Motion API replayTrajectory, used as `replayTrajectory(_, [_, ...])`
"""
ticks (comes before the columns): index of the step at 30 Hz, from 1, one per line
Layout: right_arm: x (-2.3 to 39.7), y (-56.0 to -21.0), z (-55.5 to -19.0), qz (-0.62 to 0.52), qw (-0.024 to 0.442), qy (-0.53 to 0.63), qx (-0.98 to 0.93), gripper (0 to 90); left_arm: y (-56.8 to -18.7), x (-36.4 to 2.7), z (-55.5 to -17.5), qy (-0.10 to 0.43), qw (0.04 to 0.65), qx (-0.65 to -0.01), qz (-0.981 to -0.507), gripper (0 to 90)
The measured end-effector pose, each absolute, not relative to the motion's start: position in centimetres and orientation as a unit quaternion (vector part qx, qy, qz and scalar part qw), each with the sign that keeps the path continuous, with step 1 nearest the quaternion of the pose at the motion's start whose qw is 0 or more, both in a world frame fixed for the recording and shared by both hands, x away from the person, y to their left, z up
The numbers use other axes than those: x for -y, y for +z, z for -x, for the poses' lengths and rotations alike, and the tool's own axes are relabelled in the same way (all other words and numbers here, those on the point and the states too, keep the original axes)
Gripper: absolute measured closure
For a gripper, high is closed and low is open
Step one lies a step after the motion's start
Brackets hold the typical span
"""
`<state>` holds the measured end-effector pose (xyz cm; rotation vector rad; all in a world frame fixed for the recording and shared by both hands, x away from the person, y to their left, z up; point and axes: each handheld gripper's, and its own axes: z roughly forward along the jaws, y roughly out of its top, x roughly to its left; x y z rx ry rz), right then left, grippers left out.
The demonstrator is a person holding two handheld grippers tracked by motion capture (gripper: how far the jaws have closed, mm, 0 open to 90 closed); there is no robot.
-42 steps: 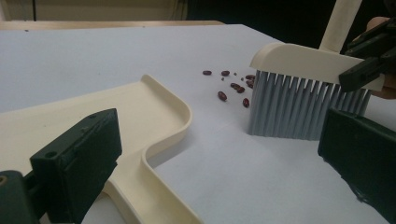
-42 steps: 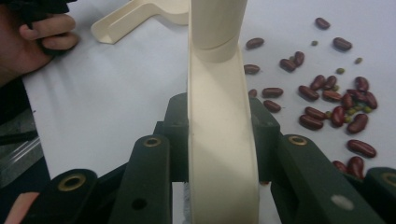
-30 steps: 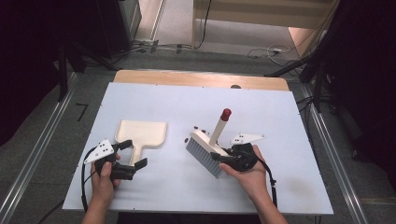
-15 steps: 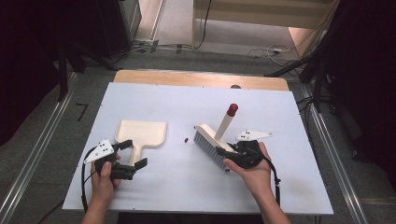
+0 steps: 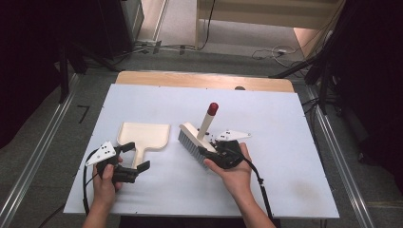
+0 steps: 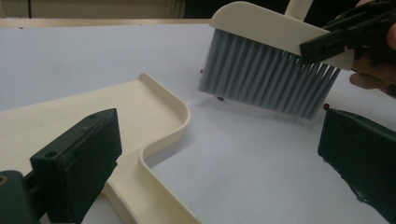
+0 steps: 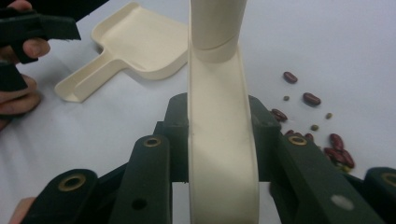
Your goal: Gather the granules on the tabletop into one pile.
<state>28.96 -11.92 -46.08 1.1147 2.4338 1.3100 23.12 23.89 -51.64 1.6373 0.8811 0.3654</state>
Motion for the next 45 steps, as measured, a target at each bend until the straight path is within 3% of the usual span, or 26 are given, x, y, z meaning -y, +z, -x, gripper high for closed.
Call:
replayTrajectory(8, [11.5, -47.2, -30.4, -0.401, 0.077, 0.437, -0.801, 65.7, -51.7, -23.9, -23.2, 0.157, 0.583, -0.377, -0.702, 0.0])
replayTrajectory(30, [17.3, -47.2, -31.0, -0.465, 0.116, 0.428, -0.766, 65.7, -51.7, -23.8, -23.2, 0.158, 0.580, -0.379, -0.704, 0.0])
replayTrajectory(45, [12.7, -45.5, -31.8, -0.440, 0.099, 0.448, -0.772, 65.7, -51.7, -23.8, -23.1, 0.161, 0.580, -0.377, -0.704, 0.0])
